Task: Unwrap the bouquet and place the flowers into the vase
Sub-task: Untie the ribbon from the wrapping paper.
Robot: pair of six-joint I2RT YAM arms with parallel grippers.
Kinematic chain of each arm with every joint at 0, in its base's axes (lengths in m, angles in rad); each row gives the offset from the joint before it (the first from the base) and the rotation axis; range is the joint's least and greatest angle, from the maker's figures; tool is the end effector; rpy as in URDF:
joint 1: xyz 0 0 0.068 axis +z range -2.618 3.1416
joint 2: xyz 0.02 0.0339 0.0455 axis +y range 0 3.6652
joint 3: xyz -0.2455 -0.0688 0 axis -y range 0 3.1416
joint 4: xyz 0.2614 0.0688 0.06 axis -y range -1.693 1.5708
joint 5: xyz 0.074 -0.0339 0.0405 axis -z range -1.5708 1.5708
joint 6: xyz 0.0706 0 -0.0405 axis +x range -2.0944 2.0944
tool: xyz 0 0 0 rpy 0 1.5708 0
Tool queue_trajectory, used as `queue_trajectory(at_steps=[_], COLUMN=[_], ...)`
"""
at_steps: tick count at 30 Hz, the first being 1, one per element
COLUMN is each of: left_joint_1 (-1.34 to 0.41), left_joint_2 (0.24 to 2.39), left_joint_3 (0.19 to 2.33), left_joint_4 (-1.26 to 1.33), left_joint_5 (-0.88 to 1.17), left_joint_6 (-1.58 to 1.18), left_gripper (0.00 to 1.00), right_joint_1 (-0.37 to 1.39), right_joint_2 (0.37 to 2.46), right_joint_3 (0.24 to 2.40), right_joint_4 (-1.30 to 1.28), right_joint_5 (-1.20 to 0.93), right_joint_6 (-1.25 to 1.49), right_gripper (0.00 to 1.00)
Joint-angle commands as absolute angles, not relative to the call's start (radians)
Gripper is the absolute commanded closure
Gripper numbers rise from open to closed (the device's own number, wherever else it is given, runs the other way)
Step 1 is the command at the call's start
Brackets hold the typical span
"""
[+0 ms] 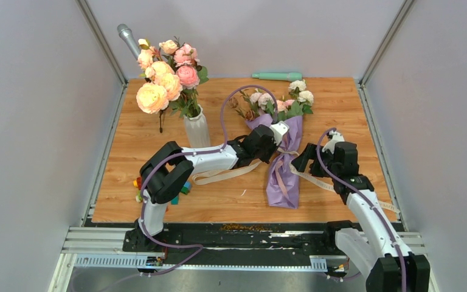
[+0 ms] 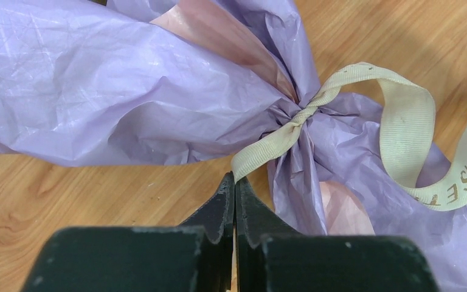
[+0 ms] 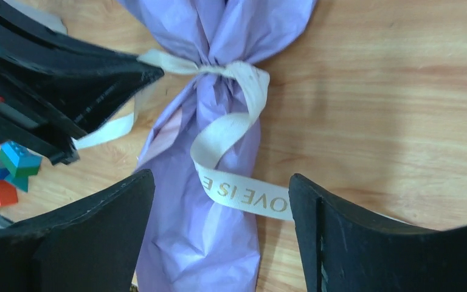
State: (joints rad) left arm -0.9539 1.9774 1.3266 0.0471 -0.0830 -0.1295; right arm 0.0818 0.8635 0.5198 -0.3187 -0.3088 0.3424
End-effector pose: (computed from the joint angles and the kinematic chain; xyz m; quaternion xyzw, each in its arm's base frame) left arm 0.2826 -0.3883 0.1464 0.3367 0.8182 -0.2080 0.4170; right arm 0.2356 0.0408 0.1816 0.0485 0.8892 0.2264 0.3947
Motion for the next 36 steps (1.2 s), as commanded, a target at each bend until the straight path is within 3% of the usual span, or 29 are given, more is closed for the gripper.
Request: queue_trajectory(at_steps=[1, 6, 12, 17, 23, 29, 36], left_joint_1=[-0.957, -0.957, -0.957, -0.957, -0.957, -0.957, -0.957], left_joint_2=[1.907, 1.88, 1.869, 1.87, 1.869, 1.86, 1.827], left_joint_3=[1.33, 1.332, 1.34, 1.344, 1.343, 1.341, 1.335], left_joint_4=[0.098, 0.089, 0.066, 0.036, 0.022, 0.009, 0.007], left_joint_5=[-0.068, -0.067, -0.081, -0.097, -0.106, -0.118, -0.158], left_joint_6=[-0.137, -0.138, -0.137, -0.137, -0.137, -0.134, -0.157], left_gripper=[1.0, 1.0, 1.0, 1.0, 1.0, 1.0, 1.0], right_joint_1=[0.084, 0.085, 0.086, 0.084, 0.085, 0.084, 0.067], right_joint_2=[0.878, 0.945, 0.947, 0.92, 0.919, 0.907, 1.001], right_joint_3=[0.459, 0.445, 0.472, 0.5, 0.524, 0.54, 0.568], right_joint_4=[-0.295, -0.258, -0.287, -0.332, -0.352, -0.394, -0.411], right_joint_5=[-0.395, -0.386, -0.327, -0.285, -0.282, -0.14, 0.174], right_joint_6=[0.33, 0.329, 0.342, 0.344, 0.342, 0.347, 0.395], right_gripper=[0.17, 0.21, 0.56, 0.72, 0.71, 0.99, 1.0])
